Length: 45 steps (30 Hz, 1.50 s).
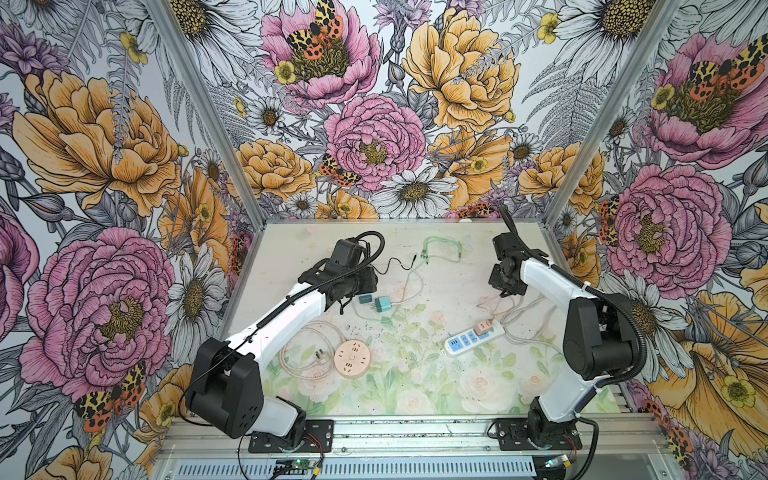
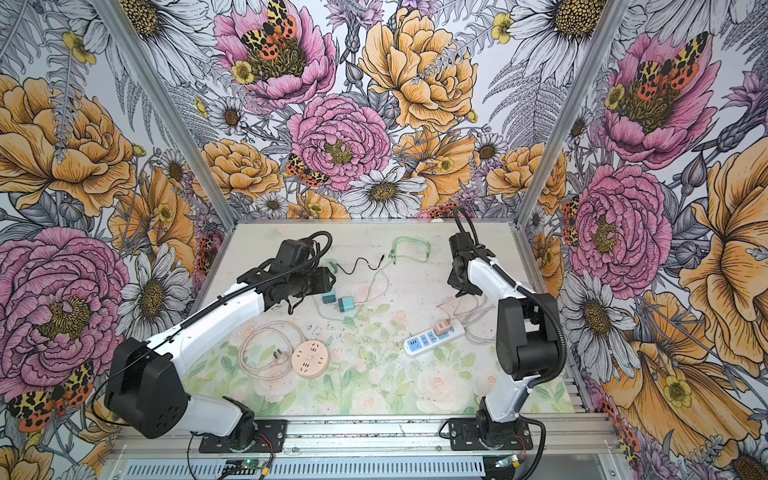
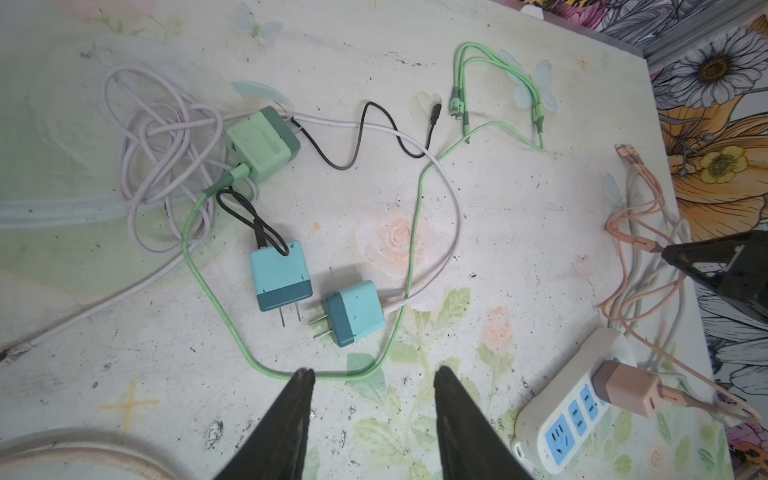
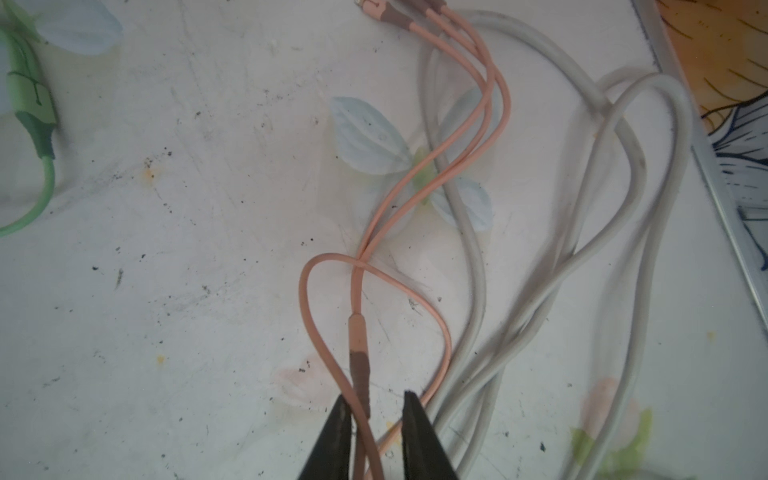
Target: Insert the plug
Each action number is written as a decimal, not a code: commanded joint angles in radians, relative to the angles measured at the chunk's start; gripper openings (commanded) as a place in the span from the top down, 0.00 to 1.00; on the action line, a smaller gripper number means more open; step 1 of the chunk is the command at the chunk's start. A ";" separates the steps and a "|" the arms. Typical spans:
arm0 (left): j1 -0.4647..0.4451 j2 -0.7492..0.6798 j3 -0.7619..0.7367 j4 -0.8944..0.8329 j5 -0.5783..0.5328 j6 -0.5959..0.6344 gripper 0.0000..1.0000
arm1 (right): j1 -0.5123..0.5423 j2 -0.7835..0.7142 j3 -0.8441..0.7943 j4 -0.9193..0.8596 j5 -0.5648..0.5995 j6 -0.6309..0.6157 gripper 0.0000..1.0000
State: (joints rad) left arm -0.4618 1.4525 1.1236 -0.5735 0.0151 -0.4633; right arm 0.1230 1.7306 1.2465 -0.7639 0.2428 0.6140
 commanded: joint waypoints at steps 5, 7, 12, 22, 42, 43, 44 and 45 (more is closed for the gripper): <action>0.032 0.096 0.065 -0.009 -0.077 0.060 0.51 | 0.009 -0.098 -0.022 0.027 -0.047 -0.035 0.66; 0.038 0.125 0.094 -0.008 -0.077 0.066 0.51 | 0.009 -0.117 -0.028 0.026 -0.053 -0.045 0.66; 0.040 0.181 0.156 -0.008 -0.084 0.092 0.51 | 0.010 -0.149 -0.042 0.025 -0.064 -0.057 0.61; 0.082 0.320 0.295 -0.063 -0.127 0.206 0.49 | 0.012 -0.267 -0.076 0.021 -0.083 -0.060 0.46; 0.066 0.408 0.331 -0.065 -0.113 0.217 0.48 | -0.034 -0.376 -0.203 -0.083 0.141 -0.033 0.59; 0.061 0.404 0.326 -0.065 -0.112 0.217 0.47 | -0.051 -0.374 -0.212 -0.083 0.141 -0.035 0.61; 0.056 0.399 0.322 -0.064 -0.111 0.215 0.48 | -0.072 -0.368 -0.223 -0.081 0.141 -0.038 0.63; 0.049 0.395 0.316 -0.065 -0.110 0.216 0.48 | -0.094 -0.358 -0.231 -0.081 0.142 -0.041 0.64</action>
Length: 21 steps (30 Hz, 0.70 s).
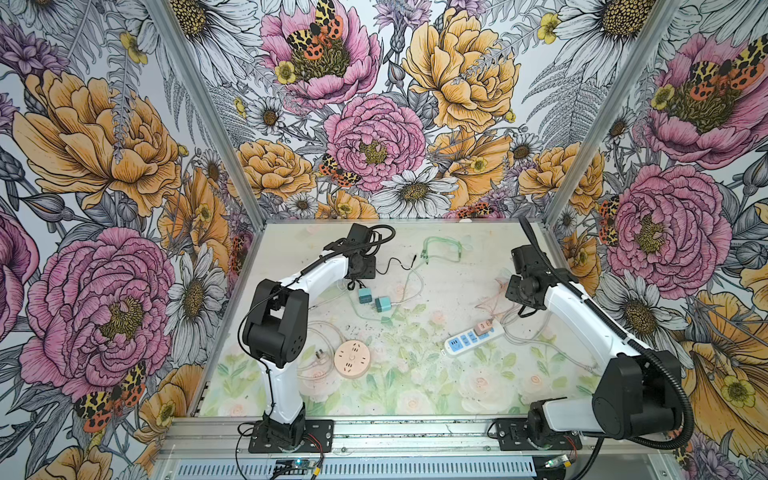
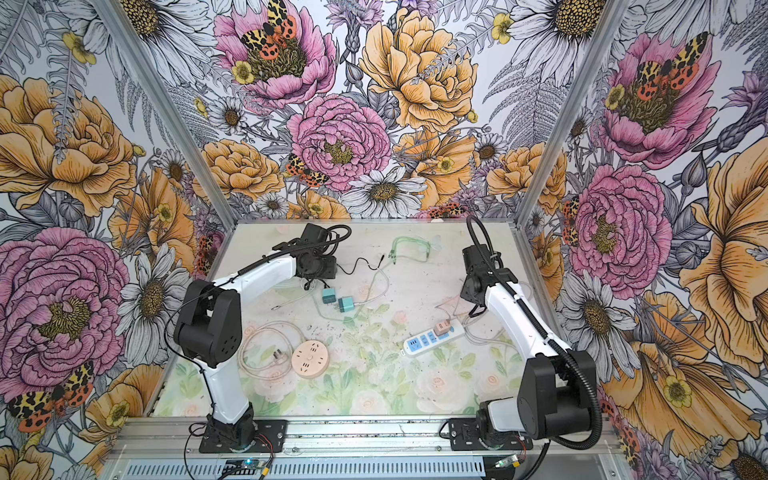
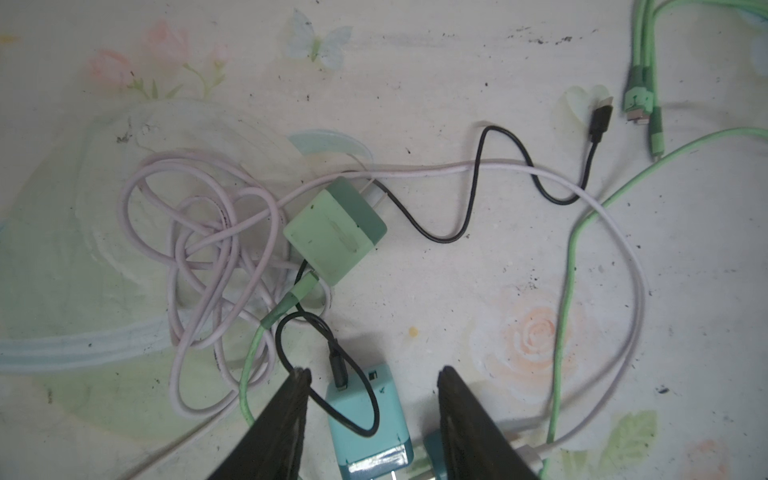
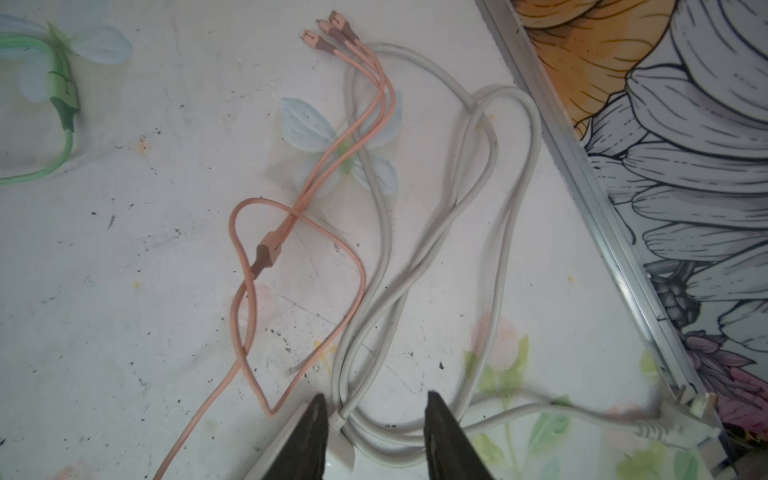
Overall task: Insert the plug
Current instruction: 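Lower the left gripper and grasp a teal charger block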
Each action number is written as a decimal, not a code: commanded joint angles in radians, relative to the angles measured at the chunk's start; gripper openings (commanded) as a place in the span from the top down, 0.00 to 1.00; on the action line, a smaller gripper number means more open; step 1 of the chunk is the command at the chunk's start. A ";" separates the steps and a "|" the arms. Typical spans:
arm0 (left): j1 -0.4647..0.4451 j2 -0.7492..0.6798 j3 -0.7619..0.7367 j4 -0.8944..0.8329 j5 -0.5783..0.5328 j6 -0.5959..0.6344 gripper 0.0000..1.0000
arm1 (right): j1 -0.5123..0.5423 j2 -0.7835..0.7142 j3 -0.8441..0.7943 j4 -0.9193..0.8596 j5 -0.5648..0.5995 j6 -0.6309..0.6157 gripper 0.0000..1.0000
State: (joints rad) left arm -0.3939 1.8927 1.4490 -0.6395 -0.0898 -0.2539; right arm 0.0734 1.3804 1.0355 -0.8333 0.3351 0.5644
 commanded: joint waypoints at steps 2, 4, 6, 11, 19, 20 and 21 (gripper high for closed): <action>-0.028 -0.055 -0.019 0.001 -0.005 0.002 0.48 | -0.084 0.013 -0.035 -0.009 0.044 0.004 0.65; -0.037 -0.062 -0.028 0.003 -0.008 -0.001 0.48 | -0.131 0.033 -0.054 0.001 0.032 0.006 0.66; -0.044 -0.063 -0.037 0.002 -0.004 -0.004 0.48 | -0.181 0.046 -0.077 0.025 0.004 0.005 0.65; -0.050 -0.063 -0.044 0.002 0.001 -0.007 0.48 | -0.246 0.095 -0.108 0.079 -0.034 0.005 0.63; -0.057 -0.062 -0.050 0.003 0.004 -0.007 0.48 | -0.301 0.253 -0.128 0.181 -0.131 0.027 0.62; -0.056 -0.062 -0.053 0.003 0.004 -0.006 0.48 | -0.311 0.274 -0.130 0.195 -0.150 0.028 0.62; -0.056 -0.061 -0.057 0.003 0.003 -0.005 0.49 | -0.321 0.289 -0.133 0.206 -0.166 0.030 0.62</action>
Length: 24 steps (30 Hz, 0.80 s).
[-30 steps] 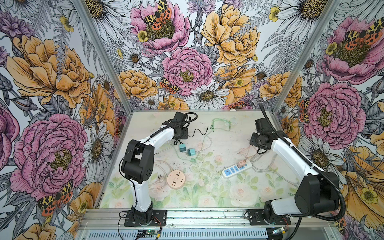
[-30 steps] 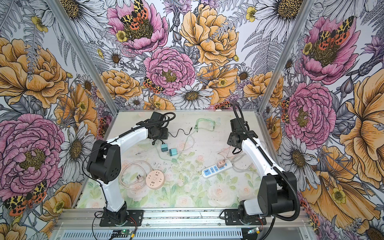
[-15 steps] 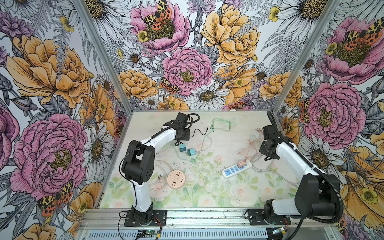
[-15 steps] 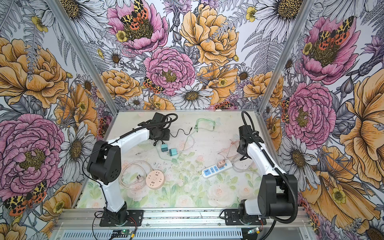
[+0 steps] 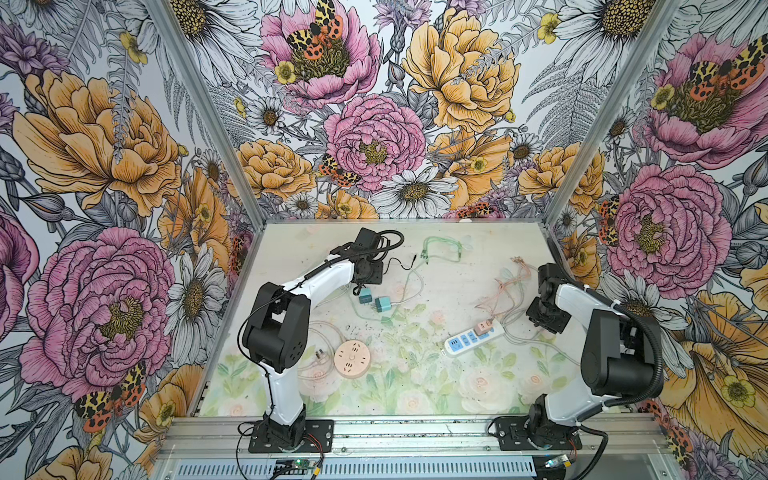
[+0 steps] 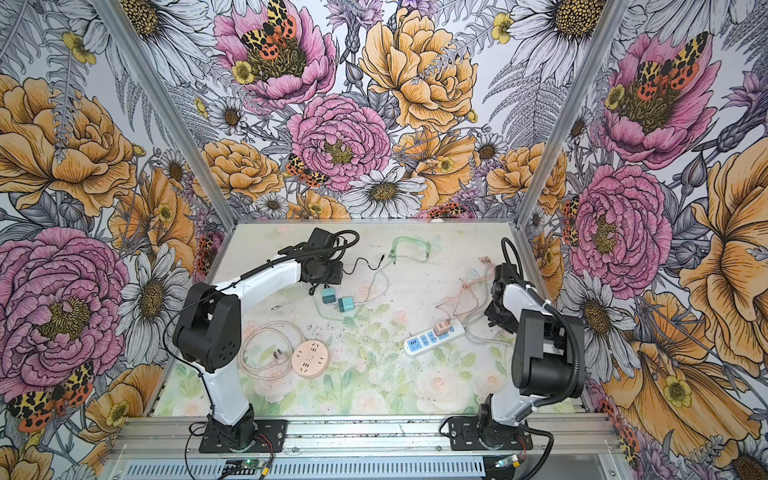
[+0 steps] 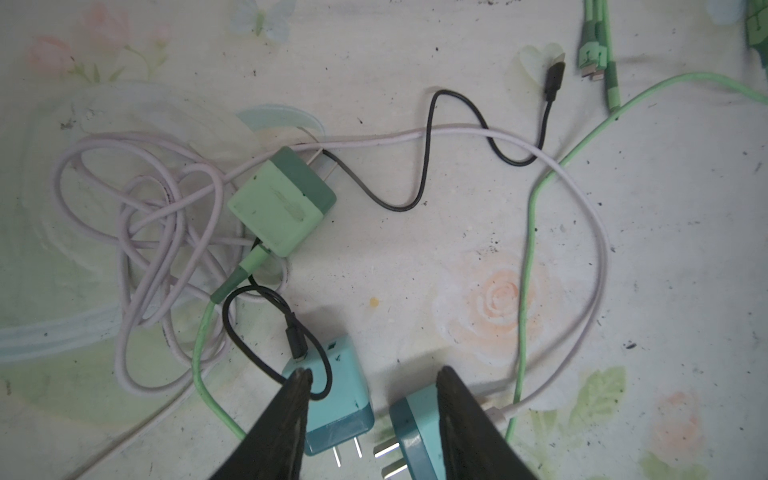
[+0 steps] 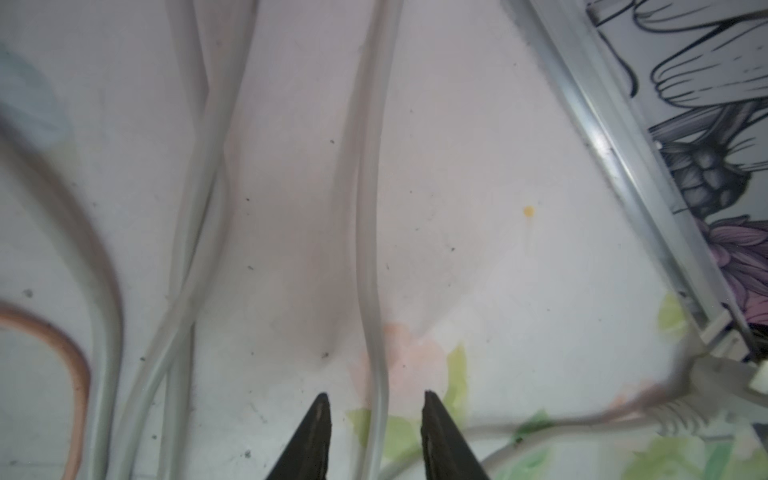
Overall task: Insert the plug
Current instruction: 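Lower the left gripper and grasp a teal charger block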
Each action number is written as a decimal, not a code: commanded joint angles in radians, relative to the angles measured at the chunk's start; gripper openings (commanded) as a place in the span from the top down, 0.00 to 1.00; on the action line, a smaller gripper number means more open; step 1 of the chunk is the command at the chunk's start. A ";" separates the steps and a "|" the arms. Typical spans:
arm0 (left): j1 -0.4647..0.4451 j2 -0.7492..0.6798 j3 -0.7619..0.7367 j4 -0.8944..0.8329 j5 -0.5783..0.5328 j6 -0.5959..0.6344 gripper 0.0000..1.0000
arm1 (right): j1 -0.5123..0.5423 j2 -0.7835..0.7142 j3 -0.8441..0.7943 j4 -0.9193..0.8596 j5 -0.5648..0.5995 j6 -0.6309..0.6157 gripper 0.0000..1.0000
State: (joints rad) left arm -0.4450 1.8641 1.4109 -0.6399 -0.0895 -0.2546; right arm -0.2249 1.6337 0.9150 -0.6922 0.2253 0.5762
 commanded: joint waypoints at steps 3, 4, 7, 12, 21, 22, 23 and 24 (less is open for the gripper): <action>-0.003 -0.033 -0.031 0.003 0.001 -0.005 0.49 | -0.031 0.033 -0.009 0.077 -0.052 0.019 0.62; -0.003 -0.033 -0.036 0.003 -0.001 -0.006 0.49 | -0.033 0.030 -0.007 0.077 -0.057 0.019 0.62; -0.003 -0.033 -0.043 0.003 -0.004 -0.008 0.49 | -0.033 0.033 -0.010 0.077 -0.093 0.019 0.62; -0.001 -0.077 -0.039 0.002 -0.004 -0.014 0.49 | -0.020 0.023 -0.015 0.077 -0.176 0.005 0.63; -0.001 -0.117 -0.052 0.003 -0.009 -0.018 0.49 | 0.081 0.015 0.008 0.081 -0.245 0.028 0.64; -0.001 -0.124 -0.058 0.003 -0.011 -0.018 0.49 | 0.095 0.021 0.014 0.084 -0.248 0.035 0.64; -0.001 -0.131 -0.063 0.005 -0.013 -0.018 0.49 | 0.108 0.024 0.017 0.088 -0.253 0.042 0.64; -0.001 -0.138 -0.067 0.004 -0.014 -0.017 0.49 | 0.116 0.028 0.021 0.093 -0.257 0.047 0.63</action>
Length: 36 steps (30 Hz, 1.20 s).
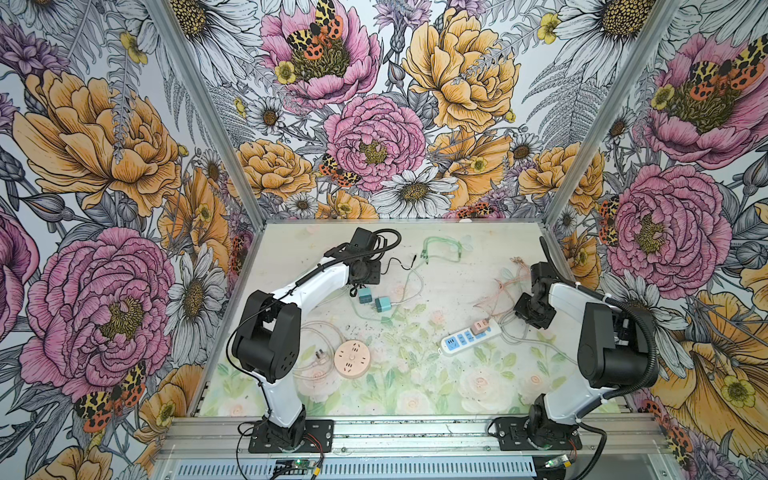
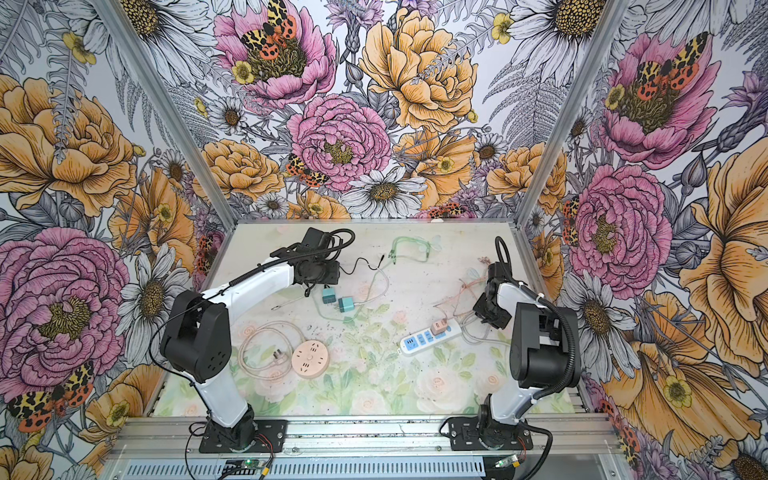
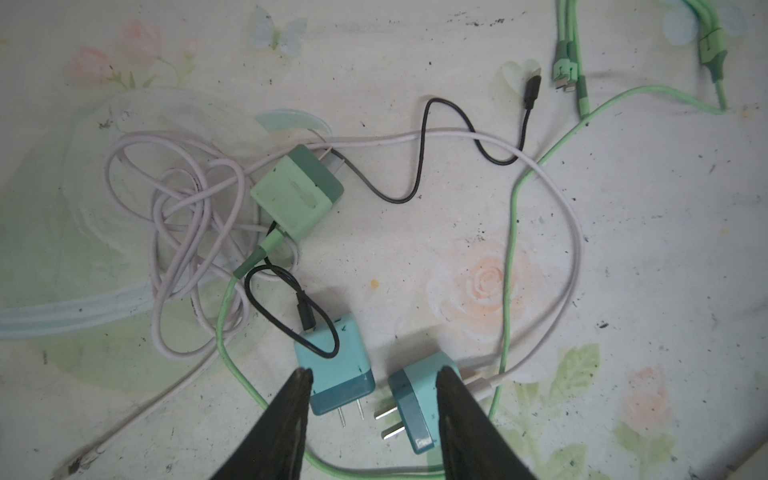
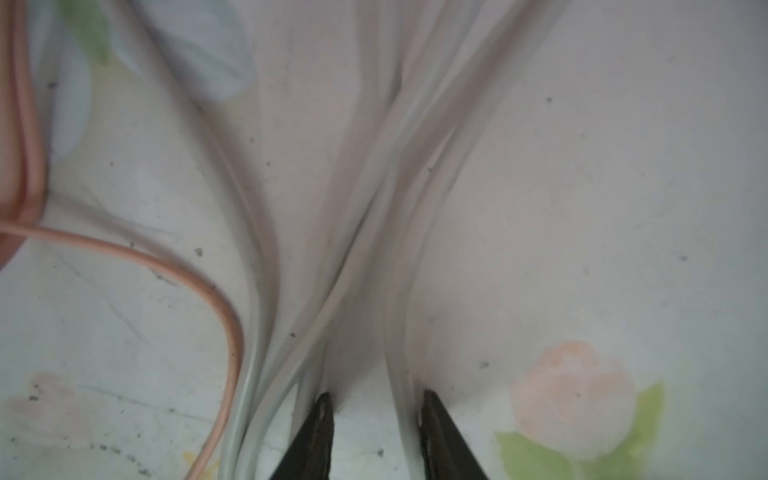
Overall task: Insert the plug
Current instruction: 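Lower the left gripper and grasp a teal charger block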
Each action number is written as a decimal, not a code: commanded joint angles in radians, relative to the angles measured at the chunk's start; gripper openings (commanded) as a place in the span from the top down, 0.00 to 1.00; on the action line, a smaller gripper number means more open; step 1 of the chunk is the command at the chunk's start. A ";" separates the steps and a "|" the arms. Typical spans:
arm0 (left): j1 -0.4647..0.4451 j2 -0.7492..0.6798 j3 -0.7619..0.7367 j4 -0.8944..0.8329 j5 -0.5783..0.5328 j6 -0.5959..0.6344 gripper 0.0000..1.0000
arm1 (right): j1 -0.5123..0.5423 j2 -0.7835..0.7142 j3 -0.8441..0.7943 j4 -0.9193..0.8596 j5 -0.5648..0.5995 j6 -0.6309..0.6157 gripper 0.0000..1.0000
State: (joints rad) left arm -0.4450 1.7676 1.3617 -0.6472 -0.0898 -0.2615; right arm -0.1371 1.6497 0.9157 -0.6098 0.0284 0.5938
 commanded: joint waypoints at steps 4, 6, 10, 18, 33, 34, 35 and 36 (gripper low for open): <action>0.002 -0.072 -0.040 0.011 -0.016 -0.010 0.49 | 0.051 0.016 0.028 0.027 -0.071 0.048 0.63; 0.002 -0.082 -0.046 0.011 -0.012 -0.010 0.49 | 0.053 0.008 0.032 0.027 -0.070 0.052 0.64; -0.004 -0.085 -0.048 0.010 0.002 -0.009 0.49 | 0.054 -0.031 0.031 0.017 -0.060 0.052 0.64; -0.004 -0.060 -0.034 0.011 -0.002 0.009 0.49 | 0.045 -0.186 0.058 -0.097 0.059 0.052 0.57; 0.011 0.171 0.128 -0.011 -0.096 0.179 0.48 | 0.094 -0.434 0.154 -0.156 -0.077 0.003 0.49; 0.010 0.194 0.154 -0.023 -0.110 0.209 0.48 | 0.101 -0.440 0.158 -0.162 -0.080 0.002 0.49; 0.009 0.214 0.174 -0.038 -0.140 0.230 0.48 | 0.104 -0.446 0.160 -0.167 -0.082 -0.001 0.49; 0.008 0.235 0.197 -0.054 -0.181 0.247 0.48 | 0.109 -0.453 0.161 -0.173 -0.082 -0.004 0.48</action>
State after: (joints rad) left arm -0.4419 1.9751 1.5024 -0.6693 -0.1707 -0.1028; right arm -0.0395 1.2251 1.0454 -0.7551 -0.0288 0.6102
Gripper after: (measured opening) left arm 0.521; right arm 0.516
